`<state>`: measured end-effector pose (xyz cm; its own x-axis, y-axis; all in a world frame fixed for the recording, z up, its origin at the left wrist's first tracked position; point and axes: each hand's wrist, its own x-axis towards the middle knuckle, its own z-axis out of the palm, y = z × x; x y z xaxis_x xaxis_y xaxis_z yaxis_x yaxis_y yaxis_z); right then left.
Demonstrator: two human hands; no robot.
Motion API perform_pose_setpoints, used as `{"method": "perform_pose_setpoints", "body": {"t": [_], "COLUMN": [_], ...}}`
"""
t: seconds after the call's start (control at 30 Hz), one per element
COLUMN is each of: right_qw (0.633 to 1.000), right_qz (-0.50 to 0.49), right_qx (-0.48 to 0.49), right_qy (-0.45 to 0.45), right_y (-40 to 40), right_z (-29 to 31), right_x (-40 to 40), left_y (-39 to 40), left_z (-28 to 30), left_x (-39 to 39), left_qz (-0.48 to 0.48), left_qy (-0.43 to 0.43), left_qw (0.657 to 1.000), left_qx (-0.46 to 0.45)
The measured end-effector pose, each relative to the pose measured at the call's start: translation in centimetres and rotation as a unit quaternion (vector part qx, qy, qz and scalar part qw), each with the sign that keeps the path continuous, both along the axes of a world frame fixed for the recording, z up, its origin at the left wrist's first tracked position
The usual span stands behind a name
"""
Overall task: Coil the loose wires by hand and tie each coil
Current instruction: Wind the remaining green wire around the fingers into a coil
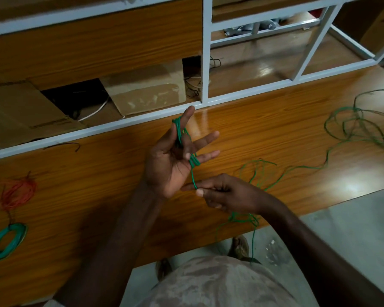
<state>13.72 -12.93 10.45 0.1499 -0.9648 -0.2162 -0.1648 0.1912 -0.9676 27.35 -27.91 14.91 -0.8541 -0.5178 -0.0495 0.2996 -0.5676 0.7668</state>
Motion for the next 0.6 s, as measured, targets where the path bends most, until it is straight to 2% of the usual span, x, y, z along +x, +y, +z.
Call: {"method": "perform_pose_setpoints", "body": {"t": [0.23,0.47,0.6], "right_qw": [0.998,0.995,0.994], "right_qz": [0.033,0.021,0.001], "right_qx": [0.041,0.08,0.101], "right_qy": [0.037,0.061,0.044], "right_y": [2.2,3.5,4.0], "right_z": [1.2,1.9,1.7], "right_x": [-0.6,4.3,9.3], "left_y": [3.3,4.0,3.5], "left_z": [-1.7,-3.1,-3.5], "left_x": [-0.2,4.2,8.3], "left_qz": [0.001,-0.013,-0.038], "left_qy": [-0.105,-0.106,-0.114], "left_qw": [0.99,0.99,0.989], "left_qx": [-0.089,-0.09,-0.086]}}
